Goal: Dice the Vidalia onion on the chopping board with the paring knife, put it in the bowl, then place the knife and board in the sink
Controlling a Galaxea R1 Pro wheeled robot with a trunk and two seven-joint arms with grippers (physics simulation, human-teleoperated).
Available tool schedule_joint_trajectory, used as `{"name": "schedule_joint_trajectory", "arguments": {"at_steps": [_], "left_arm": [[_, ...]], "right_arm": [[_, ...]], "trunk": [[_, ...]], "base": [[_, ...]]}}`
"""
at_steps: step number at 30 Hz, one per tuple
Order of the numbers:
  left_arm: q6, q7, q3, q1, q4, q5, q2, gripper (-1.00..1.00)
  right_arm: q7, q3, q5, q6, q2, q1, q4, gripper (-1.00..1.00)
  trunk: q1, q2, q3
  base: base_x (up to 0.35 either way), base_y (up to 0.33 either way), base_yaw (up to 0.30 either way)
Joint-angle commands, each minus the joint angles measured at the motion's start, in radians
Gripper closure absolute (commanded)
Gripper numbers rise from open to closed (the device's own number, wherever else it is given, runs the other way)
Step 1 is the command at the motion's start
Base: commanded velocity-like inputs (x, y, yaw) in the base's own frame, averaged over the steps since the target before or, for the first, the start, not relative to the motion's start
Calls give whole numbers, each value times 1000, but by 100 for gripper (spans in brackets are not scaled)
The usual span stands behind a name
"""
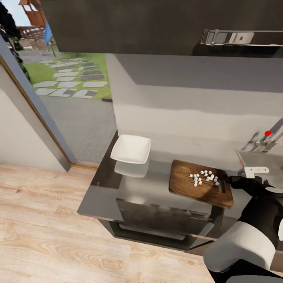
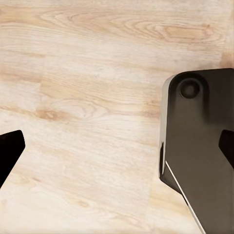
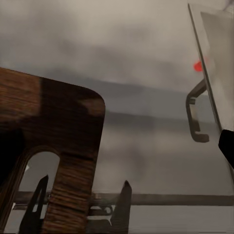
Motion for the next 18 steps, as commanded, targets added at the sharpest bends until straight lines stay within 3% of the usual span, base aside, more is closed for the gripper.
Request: {"name": "schedule_joint_trajectory", "arguments": {"at_steps": [1,18], "left_arm": [[-2,6,-8,0,-2,10,2,-100],[-2,6,-8,0,-2,10,2,-100]], "right_arm": [[6,-2,5,2,1,-2,-2,-100],[8,-2,5,1,1,-2,-2,-100]], "trunk": [[0,-2,-2],[0,-2,-2]], "base": [[-104,0,0],[-40,0,0]]}}
